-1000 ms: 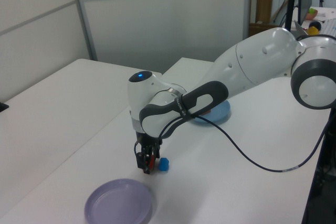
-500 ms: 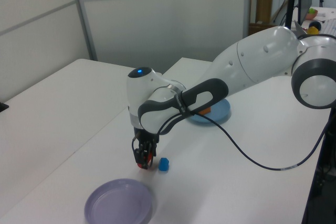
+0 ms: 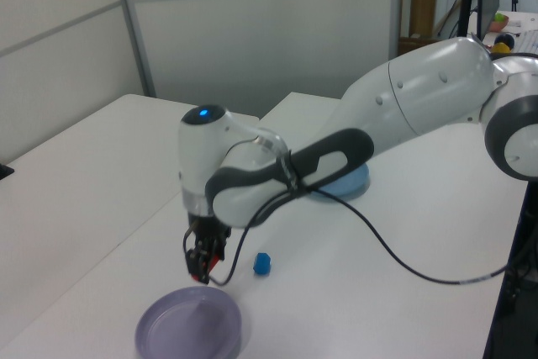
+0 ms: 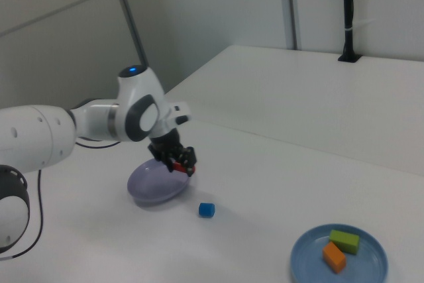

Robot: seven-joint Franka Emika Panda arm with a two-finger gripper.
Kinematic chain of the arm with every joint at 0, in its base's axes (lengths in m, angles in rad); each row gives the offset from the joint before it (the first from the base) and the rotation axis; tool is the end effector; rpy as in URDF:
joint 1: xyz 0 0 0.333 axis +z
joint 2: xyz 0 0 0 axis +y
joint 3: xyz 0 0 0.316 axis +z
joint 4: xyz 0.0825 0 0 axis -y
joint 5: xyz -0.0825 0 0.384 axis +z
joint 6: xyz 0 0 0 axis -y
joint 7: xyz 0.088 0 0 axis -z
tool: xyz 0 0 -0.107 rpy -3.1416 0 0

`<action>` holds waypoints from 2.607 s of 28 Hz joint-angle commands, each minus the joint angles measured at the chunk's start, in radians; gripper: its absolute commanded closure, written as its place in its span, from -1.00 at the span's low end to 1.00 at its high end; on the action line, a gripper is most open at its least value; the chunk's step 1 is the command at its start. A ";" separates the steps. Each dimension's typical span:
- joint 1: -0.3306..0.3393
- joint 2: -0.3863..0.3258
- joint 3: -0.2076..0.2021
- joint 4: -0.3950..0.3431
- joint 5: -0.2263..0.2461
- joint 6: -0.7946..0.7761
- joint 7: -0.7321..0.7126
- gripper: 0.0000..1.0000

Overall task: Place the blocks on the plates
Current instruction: 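Carry the red block onto the lavender plate and release, then move the gripper to the blue block and grasp it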

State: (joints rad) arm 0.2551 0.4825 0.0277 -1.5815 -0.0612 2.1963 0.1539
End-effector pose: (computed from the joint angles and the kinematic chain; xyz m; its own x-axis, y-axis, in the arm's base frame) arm 0.6720 0.1902 0.3712 0.9782 0.1567 0.1363 0.1554 -0.9876 0.0204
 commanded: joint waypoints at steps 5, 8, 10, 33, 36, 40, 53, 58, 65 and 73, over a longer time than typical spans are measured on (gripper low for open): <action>0.096 0.057 -0.012 0.044 -0.081 0.077 0.133 0.06; 0.101 0.073 -0.012 0.044 -0.101 0.124 0.162 0.06; 0.102 0.087 -0.012 0.044 -0.118 0.170 0.188 0.03; 0.110 0.125 -0.012 0.044 -0.163 0.194 0.196 -1.00; 0.110 0.114 -0.012 0.044 -0.161 0.187 0.196 -1.00; 0.107 0.061 -0.015 0.037 -0.150 0.142 0.196 -1.00; -0.010 -0.097 -0.025 -0.135 -0.127 0.048 -0.039 -1.00; -0.057 -0.113 -0.025 -0.185 -0.126 0.048 -0.112 -1.00; -0.108 -0.113 -0.025 -0.235 -0.126 0.049 -0.240 -1.00; -0.112 -0.102 -0.025 -0.242 -0.127 0.048 -0.289 -0.85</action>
State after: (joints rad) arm 0.1407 0.4073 0.0030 -1.7880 -0.1984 2.2467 -0.0921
